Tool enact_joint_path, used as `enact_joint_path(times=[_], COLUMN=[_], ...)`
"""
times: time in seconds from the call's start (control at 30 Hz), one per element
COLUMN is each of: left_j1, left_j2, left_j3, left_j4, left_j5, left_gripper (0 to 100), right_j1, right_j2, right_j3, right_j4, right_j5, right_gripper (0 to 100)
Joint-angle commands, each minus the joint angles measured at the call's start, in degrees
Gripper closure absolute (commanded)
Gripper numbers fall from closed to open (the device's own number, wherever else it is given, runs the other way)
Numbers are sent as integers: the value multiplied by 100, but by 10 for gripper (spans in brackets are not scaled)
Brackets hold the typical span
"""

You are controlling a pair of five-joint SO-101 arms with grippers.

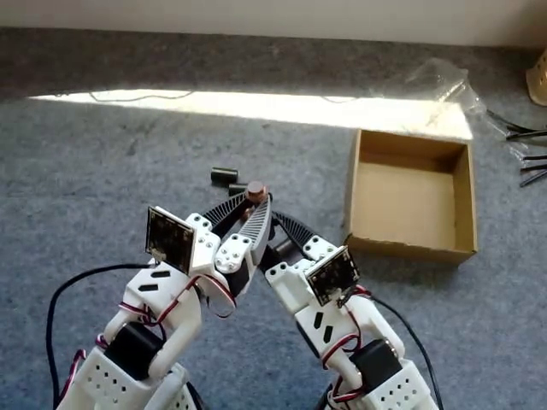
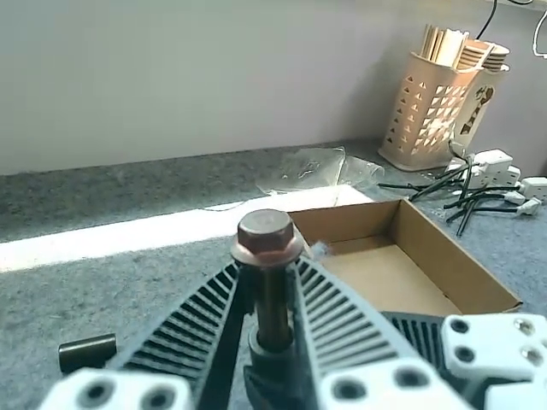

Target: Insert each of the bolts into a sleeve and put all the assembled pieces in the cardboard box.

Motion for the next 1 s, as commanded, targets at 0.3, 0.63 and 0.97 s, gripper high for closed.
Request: enact_joint_path(times=[0.3, 0.63, 0.97], left_j1=[-198, -198, -207], left_j2=[-13, -13, -13], left_j3=[207, 198, 180], left_j4=[299, 273, 273], left_j5=[123, -1187, -1196], left_gripper=[994, 898, 814], right_j1=[84, 84, 84], right_j2=[-101, -101, -101], right_j3=[804, 796, 796], right_j4=[4, 4, 4], right_j5=[62, 62, 62], right_gripper=[995, 995, 995])
